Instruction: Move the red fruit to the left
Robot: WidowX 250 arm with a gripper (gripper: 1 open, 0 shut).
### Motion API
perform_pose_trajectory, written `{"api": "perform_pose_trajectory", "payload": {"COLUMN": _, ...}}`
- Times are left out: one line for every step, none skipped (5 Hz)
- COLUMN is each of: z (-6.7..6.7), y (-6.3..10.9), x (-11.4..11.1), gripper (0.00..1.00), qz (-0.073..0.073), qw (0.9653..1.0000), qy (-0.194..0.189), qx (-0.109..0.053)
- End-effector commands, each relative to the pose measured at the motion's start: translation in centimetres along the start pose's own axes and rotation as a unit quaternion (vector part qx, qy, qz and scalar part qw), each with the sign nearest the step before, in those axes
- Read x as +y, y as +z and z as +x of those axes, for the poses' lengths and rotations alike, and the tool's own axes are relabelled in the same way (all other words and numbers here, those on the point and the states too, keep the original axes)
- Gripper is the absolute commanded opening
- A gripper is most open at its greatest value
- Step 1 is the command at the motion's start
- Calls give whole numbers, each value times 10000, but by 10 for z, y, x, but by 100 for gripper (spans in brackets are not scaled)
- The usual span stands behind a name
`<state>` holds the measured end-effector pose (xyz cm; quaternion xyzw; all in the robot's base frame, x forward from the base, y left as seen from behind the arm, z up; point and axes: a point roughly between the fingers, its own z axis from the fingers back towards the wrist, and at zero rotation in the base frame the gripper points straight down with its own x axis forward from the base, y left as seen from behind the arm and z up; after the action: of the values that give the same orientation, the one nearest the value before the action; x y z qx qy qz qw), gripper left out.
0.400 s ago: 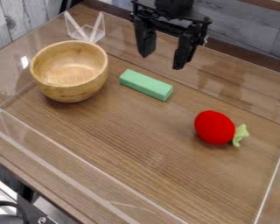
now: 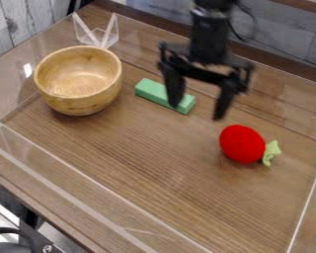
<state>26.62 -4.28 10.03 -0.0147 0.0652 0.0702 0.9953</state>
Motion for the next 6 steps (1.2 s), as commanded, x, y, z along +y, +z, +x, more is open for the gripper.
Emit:
{"api": "perform_pose_trajectory", "payload": {"z": -3, "y": 1, "x": -25, "gripper": 100, "qz": -225, "qw": 9979, "qy": 453, "qx": -400}}
{"api": "perform_pose_trajectory", "payload": {"z": 8, "y": -5, "x": -42, "gripper": 100, "qz": -416, "qw": 9923, "qy": 987, "qx": -615}}
{"api": "perform_pose_trajectory", "payload": {"z": 17, "y": -8, "x": -44, "gripper": 100, "qz": -577, "qw": 9814, "qy": 1638, "qx": -821}}
{"api": "perform_pose_trajectory", "payload": {"z": 19, "y": -16, "x": -45, "gripper": 100, "qz": -636, "qw": 9680, "qy": 2234, "qx": -947}}
{"api": "perform_pose_trajectory", "payload": {"z": 21, "y": -23, "x": -46, "gripper": 100, "qz": -664, "qw": 9570, "qy": 2623, "qx": -1044}}
{"api": "perform_pose_trajectory", "payload": {"z": 24, "y": -31, "x": -48, "gripper": 100, "qz": -660, "qw": 9464, "qy": 2959, "qx": -1115}}
